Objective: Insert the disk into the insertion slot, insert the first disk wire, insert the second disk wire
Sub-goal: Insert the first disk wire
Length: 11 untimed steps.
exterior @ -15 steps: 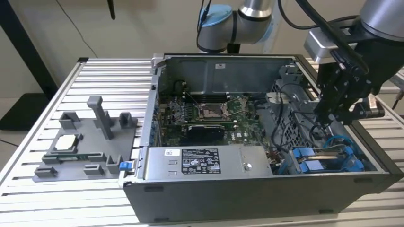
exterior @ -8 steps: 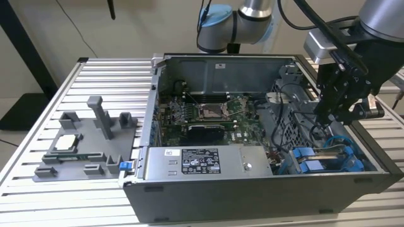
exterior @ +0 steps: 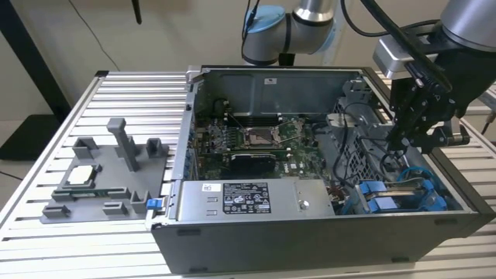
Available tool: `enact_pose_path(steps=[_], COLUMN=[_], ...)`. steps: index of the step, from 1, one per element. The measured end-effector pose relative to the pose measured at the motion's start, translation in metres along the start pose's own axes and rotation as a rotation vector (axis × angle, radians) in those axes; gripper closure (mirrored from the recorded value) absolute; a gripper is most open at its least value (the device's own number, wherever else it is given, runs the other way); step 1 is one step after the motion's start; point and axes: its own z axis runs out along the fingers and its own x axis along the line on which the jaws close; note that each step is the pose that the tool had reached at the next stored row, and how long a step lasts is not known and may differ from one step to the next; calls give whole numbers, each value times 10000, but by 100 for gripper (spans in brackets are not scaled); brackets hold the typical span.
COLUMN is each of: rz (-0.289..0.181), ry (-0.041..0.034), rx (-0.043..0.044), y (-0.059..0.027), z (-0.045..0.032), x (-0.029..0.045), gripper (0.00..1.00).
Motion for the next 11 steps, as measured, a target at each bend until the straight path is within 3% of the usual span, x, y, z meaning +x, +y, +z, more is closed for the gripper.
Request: enact_pose_path(steps=[11], rz=[0], ry=[0], rx=[6], y=[-4], z=[1], x=[6], gripper=[100])
